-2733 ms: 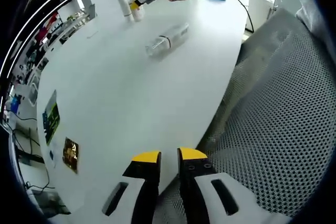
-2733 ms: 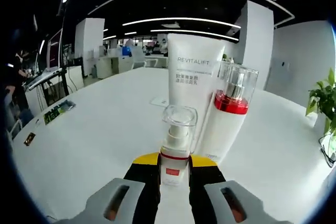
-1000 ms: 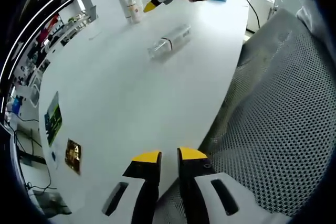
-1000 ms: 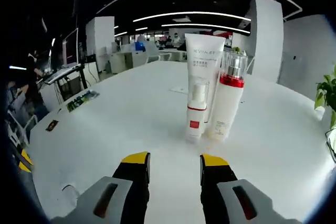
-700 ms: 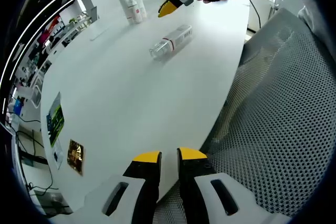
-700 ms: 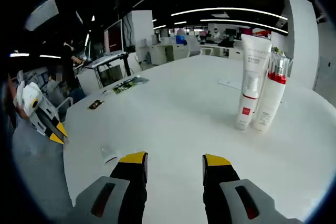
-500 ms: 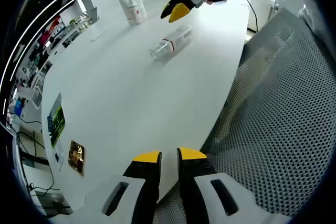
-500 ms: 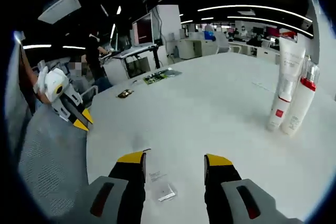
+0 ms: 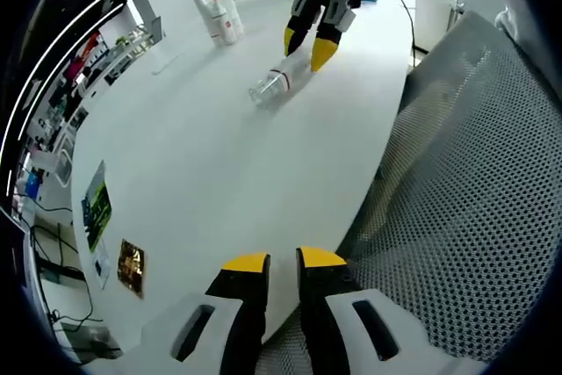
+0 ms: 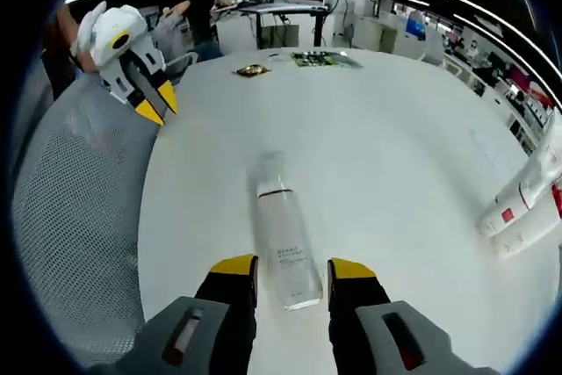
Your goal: Arrange the skincare products in the storage area until every visible bottle or jar stands upright without overlapping.
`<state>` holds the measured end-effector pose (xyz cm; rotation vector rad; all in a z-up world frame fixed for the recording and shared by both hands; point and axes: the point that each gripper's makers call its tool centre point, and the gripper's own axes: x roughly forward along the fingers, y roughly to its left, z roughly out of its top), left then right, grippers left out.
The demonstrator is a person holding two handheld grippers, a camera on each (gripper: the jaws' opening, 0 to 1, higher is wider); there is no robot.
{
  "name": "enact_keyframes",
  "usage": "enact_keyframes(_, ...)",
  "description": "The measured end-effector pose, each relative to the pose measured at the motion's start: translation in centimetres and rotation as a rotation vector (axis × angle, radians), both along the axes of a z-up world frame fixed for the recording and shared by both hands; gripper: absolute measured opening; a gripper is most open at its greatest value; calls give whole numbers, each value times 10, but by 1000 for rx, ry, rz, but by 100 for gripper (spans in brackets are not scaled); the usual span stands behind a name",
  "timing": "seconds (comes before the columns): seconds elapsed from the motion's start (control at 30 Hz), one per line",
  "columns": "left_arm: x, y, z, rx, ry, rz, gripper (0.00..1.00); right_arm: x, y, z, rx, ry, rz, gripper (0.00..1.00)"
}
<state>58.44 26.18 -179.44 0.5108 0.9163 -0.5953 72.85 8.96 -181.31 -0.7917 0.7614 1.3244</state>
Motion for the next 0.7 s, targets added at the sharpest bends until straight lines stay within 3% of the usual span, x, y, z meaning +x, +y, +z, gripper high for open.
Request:
enact_keyframes(0.07, 3, -3, 5, -34, -15, 16, 13, -1, 1, -3, -13, -30, 23, 18)
enact_keyframes(0.13, 5, -5, 9, -53, -28, 19, 14, -5, 4, -1, 7, -9, 17, 16)
enact_keyframes(0.3, 8, -4, 13, -72, -40, 40, 15, -6, 6, 2, 42, 13, -62, 15)
enact_keyframes(0.4, 12, 1, 15, -114, -36, 106, 15, -12, 14, 7, 120, 62, -120, 14)
enact_keyframes(0.7, 8, -2, 10, -99, -15, 85, 15, -27, 12, 13, 180, 75, -192, 14)
